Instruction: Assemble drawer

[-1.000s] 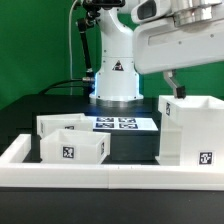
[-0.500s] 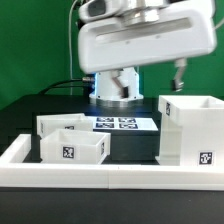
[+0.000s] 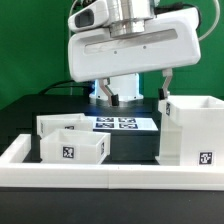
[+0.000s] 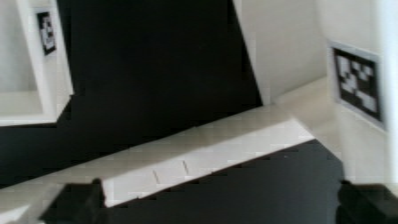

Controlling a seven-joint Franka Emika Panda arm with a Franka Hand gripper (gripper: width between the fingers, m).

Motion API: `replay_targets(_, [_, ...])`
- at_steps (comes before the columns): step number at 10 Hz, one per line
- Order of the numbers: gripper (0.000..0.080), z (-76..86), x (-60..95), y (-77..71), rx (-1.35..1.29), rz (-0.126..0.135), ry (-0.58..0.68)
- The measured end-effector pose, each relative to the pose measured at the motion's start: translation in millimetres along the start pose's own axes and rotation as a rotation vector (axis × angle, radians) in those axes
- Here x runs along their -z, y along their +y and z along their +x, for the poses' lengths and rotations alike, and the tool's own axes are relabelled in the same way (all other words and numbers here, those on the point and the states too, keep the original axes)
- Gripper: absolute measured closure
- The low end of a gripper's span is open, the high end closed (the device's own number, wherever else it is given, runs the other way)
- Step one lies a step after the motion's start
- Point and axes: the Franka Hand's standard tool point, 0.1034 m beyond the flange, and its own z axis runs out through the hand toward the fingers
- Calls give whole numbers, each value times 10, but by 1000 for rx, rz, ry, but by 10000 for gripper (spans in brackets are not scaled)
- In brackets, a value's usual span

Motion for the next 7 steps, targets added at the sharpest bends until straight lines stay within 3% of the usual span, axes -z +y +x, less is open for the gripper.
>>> replay_targets(2, [150,-74,-8,140,114,-83,-30])
replay_targets(4, [150,-174,-97,431,170,-110,-4])
replay_targets(5, [150,-205,-124,499,182,-117,8])
replay_targets(7, [150,-205,-127,477,184,-115,6])
